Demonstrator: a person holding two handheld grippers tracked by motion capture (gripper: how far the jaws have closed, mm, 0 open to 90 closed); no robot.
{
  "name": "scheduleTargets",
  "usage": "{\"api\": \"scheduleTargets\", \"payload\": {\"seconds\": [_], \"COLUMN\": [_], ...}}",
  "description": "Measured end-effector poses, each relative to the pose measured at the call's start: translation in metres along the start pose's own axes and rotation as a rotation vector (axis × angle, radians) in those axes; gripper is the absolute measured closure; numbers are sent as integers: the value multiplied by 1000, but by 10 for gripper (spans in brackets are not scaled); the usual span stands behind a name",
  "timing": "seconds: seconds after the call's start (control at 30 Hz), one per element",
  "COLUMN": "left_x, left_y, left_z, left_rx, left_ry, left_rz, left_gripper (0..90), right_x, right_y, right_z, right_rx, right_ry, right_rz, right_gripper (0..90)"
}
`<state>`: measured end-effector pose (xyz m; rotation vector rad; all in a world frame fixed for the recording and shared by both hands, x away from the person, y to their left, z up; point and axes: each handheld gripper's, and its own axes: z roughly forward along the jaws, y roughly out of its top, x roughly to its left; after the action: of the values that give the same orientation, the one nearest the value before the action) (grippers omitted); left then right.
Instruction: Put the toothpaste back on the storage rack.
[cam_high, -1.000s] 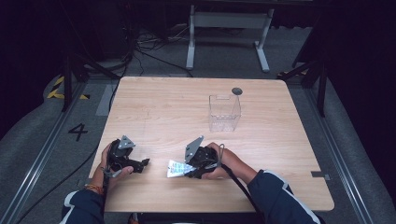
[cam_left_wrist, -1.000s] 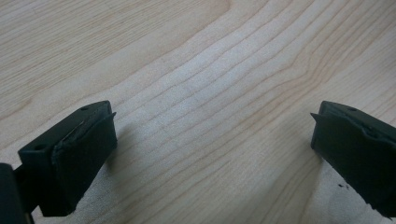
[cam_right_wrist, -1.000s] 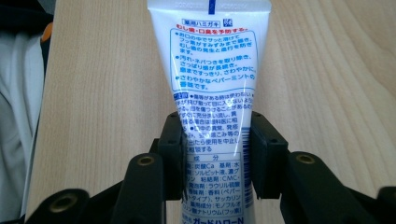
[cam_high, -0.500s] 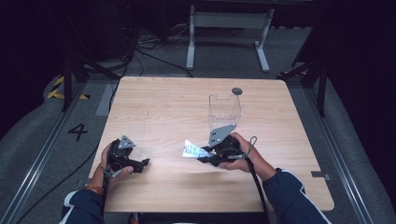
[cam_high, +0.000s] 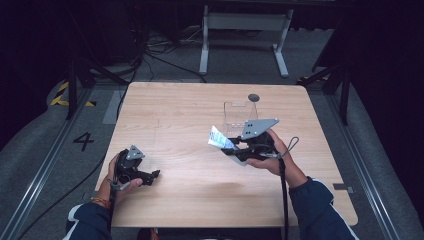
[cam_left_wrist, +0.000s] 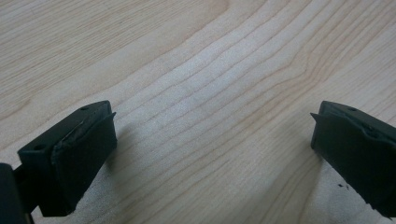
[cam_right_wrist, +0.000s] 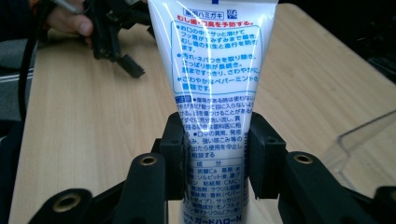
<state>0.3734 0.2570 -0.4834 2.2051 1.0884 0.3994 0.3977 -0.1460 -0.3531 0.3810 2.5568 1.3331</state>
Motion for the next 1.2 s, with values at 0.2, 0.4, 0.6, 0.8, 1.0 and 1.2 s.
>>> {"api": "scheduleTargets", "payload": {"seconds": [0.2, 0.4, 0.6, 0.8, 1.0, 1.2], "left_x": [1, 0, 0, 0, 0, 0], "left_y": [1, 1, 1, 1, 1, 1], "left_z": [1, 0, 0, 1, 0, 0], "left_rx": [2, 0, 1, 0, 0, 0], "left_ry": [-4, 1, 0, 1, 1, 1], "left_rz": [6, 6, 6, 3, 5, 6], "left_gripper": [3, 6, 6, 6, 6, 6], "right_x": [-9, -17, -24, -33, -46, -64], "right_y": [0, 5, 17, 25, 29, 28], "right_z": [-13, -20, -24, -24, -22, -15], "right_rx": [-38, -72, -101, -119, -132, -159], "right_ry": [-56, -87, -101, -128, -163, -186], "right_rz": [8, 16, 12, 19, 19, 53], "right_gripper": [650, 649, 649, 649, 649, 649]}}
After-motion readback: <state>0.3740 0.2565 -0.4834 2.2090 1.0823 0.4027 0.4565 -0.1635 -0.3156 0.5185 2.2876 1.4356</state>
